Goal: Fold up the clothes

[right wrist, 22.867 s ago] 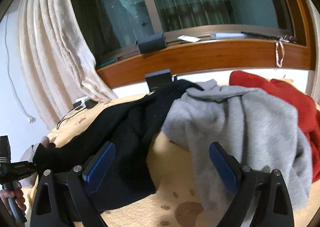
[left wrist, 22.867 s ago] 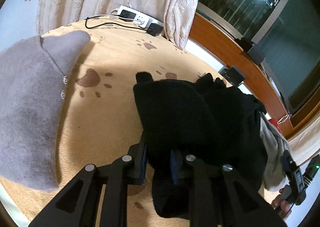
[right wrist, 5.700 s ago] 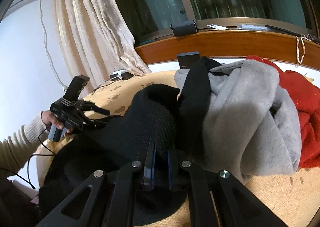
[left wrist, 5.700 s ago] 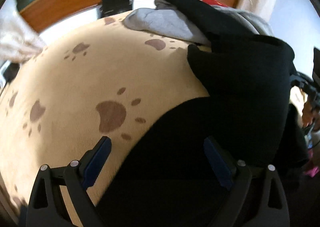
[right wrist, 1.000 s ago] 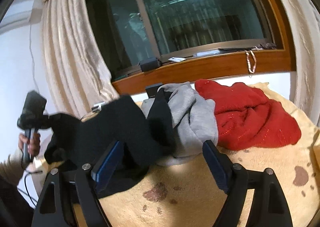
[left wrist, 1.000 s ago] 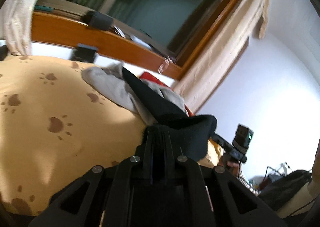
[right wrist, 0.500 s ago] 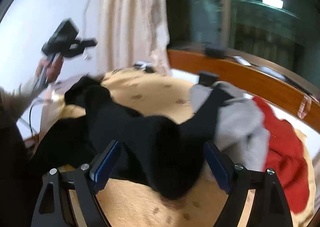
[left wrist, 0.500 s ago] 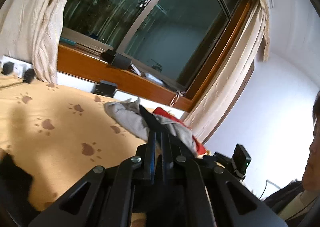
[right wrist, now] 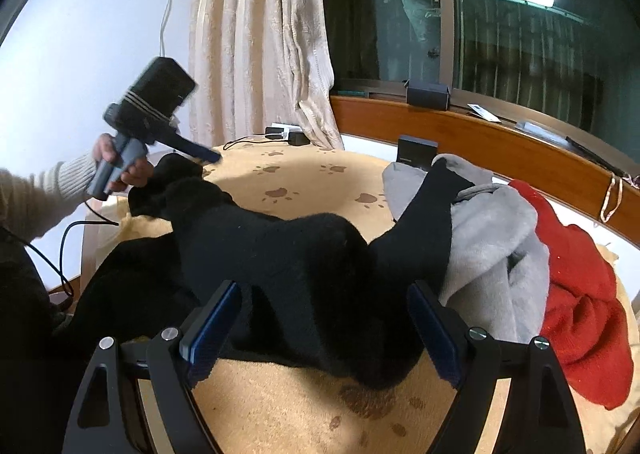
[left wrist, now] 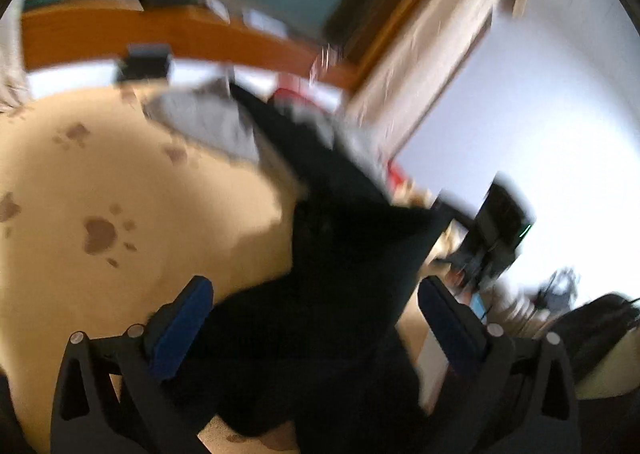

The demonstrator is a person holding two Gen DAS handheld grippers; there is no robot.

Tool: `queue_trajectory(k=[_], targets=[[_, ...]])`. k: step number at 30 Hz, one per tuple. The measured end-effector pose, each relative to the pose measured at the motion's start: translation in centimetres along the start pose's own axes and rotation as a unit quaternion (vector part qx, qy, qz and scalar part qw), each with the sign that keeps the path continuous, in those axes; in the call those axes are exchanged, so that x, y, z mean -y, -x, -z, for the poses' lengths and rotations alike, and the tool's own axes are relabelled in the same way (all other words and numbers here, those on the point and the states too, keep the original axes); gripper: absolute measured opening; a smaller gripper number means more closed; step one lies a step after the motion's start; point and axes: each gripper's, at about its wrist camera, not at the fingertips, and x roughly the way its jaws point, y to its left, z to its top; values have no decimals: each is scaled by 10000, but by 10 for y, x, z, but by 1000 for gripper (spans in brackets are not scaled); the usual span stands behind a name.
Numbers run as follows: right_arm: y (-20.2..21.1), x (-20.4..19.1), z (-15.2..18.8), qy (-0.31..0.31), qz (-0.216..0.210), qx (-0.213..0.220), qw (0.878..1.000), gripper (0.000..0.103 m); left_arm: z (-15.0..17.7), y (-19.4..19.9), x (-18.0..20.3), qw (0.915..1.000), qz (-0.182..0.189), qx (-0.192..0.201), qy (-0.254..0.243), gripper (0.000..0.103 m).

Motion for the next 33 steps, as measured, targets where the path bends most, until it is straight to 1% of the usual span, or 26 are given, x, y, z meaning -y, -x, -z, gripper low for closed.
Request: queue_trajectory(k=[3, 5, 6, 7, 8, 9, 11, 14, 16, 19, 21, 24, 28, 31, 33], targets=[[2, 1, 3, -81, 24, -5, 10000, 87, 7, -39, 7, 9978, -110, -625, -185, 103], [2, 3, 6, -154, 37, -1, 9999, 87, 13, -51, 12, 9964, -68, -816, -206, 95], [3, 4, 7, -189, 44, 2, 9998, 87, 15, -50, 14, 9967, -134, -776, -201, 80], [3, 4, 8, -210, 43, 11, 9998, 87, 17, -49, 17, 9970, -214, -717, -194, 54], [3, 4, 9, -220, 50, 23, 9997, 87, 18, -44, 17, 9977, -318, -589, -139, 37], [4, 5, 9, -241, 72, 56, 9997, 87, 19, -38, 17, 9980, -427, -452, -76, 15], [5, 8, 9, -322, 93, 126, 9994, 87, 20, -22, 15, 9989, -439, -111, 124, 15], [9, 16, 8, -506, 142, 291, 9982, 87, 23, 6, 21, 9977, -538, 360, 176, 15], [9, 20, 7, -577, 154, 332, 9977, 87, 23, 25, 26, 9958, -658, 611, 156, 15], [8, 22, 7, -599, 132, 321, 9976, 87, 19, 51, 20, 9922, -862, 867, 261, 15], [7, 20, 6, -549, 57, 302, 9980, 87, 21, 60, 13, 9902, -957, 940, 393, 15], [3, 12, 3, -370, -121, 290, 9988, 87, 28, 63, 2, 9889, -1006, 905, 611, 15], [-8, -1, -7, -75, -476, 249, 9985, 87, 40, 63, -7, 9871, -1028, 897, 835, 15], [-28, -6, -15, -22, -942, 135, 9955, 87, 45, 67, -1, 9863, -1027, 1003, 810, 15], [-52, -8, -23, 53, -1133, -47, 9935, 87, 44, 71, 2, 9856, -1041, 1093, 764, 15]])
